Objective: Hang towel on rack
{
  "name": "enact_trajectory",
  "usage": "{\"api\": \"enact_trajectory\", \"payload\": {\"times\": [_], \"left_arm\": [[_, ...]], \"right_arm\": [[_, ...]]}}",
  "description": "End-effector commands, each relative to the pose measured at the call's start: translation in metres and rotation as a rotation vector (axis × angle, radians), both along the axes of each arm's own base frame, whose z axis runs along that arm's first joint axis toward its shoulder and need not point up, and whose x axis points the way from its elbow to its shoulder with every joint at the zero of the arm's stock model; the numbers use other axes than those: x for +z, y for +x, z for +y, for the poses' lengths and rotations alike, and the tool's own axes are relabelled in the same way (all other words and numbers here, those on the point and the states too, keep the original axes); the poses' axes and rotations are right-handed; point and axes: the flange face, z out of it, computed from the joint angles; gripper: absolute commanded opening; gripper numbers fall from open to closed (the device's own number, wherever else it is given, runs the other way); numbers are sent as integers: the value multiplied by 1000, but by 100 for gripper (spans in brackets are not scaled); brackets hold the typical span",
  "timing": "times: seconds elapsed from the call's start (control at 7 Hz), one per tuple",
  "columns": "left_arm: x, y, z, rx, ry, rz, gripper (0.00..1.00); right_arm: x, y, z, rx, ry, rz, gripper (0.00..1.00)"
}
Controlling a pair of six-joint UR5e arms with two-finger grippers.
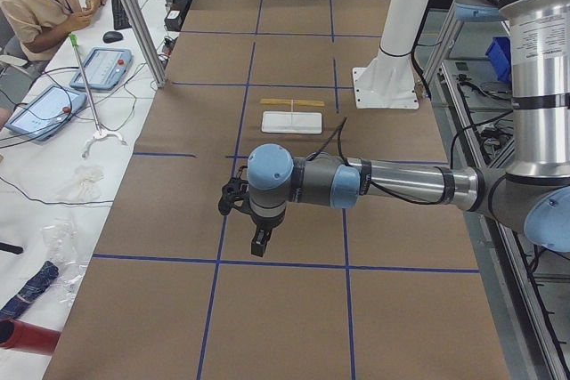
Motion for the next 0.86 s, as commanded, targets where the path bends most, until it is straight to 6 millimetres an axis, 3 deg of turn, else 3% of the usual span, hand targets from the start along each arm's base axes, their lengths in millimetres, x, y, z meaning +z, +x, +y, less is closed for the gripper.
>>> {"api": "enact_trajectory", "payload": {"times": [0.0,0.29,0.57,0.71], "left_arm": [[-11,-3,1,-4,22,-25,100],[-9,-3,0,-8,18,-21,100],[-14,-3,0,-7,34,-8,100],[-11,-1,-2,-1,32,10,100]], "right_arm": [[3,-1,13,42,-31,-4,100],[7,-2,30,42,-20,-20,100],[24,-2,48,39,8,-25,100],[35,-4,67,38,60,-35,100]]}}
